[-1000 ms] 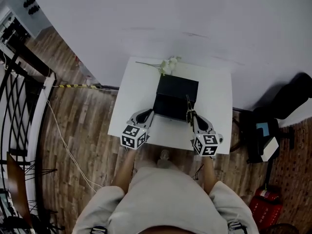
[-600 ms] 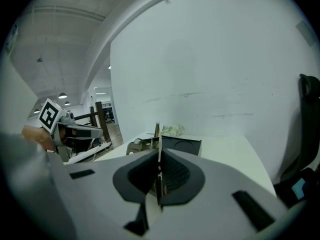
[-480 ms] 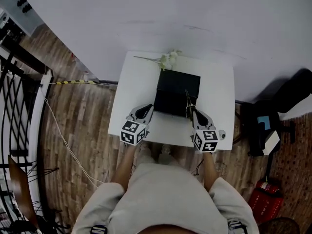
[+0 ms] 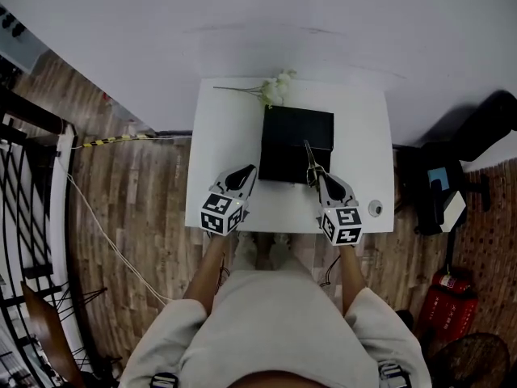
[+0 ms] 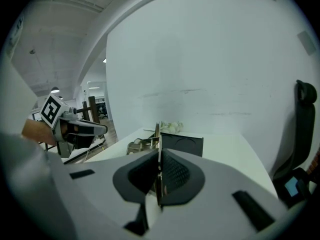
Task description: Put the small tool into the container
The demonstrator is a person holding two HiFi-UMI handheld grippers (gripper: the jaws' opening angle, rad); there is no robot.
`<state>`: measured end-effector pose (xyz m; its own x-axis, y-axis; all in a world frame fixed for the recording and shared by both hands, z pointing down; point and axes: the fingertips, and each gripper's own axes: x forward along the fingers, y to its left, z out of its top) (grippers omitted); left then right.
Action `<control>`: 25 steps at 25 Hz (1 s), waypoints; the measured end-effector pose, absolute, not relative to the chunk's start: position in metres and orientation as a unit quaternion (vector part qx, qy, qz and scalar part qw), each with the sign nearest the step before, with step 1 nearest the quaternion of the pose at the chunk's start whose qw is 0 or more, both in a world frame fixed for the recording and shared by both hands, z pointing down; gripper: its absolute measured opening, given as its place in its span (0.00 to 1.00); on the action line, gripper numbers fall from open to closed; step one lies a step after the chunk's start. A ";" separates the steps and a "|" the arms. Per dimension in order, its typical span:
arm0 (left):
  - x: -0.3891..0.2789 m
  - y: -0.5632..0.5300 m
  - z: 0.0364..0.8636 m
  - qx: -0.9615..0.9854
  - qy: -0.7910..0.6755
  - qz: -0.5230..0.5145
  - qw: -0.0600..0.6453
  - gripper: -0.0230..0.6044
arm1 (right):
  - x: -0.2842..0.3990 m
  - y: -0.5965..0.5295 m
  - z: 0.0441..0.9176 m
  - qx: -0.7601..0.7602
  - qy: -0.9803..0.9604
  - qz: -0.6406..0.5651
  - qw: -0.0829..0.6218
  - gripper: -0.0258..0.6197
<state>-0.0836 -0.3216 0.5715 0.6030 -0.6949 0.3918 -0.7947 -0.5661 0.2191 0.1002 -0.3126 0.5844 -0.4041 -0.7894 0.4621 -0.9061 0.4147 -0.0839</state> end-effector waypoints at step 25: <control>-0.126 -0.332 0.601 0.875 -0.408 0.141 0.217 0.06 | 0.036 -0.329 0.631 0.395 -0.829 -0.021 0.396 0.04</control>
<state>-0.1262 -0.3324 0.6011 0.6269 -0.6535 0.4243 -0.7760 -0.5721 0.2654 0.0359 -0.3293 0.6308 -0.3749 -0.6708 0.6399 -0.6372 0.6878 0.3478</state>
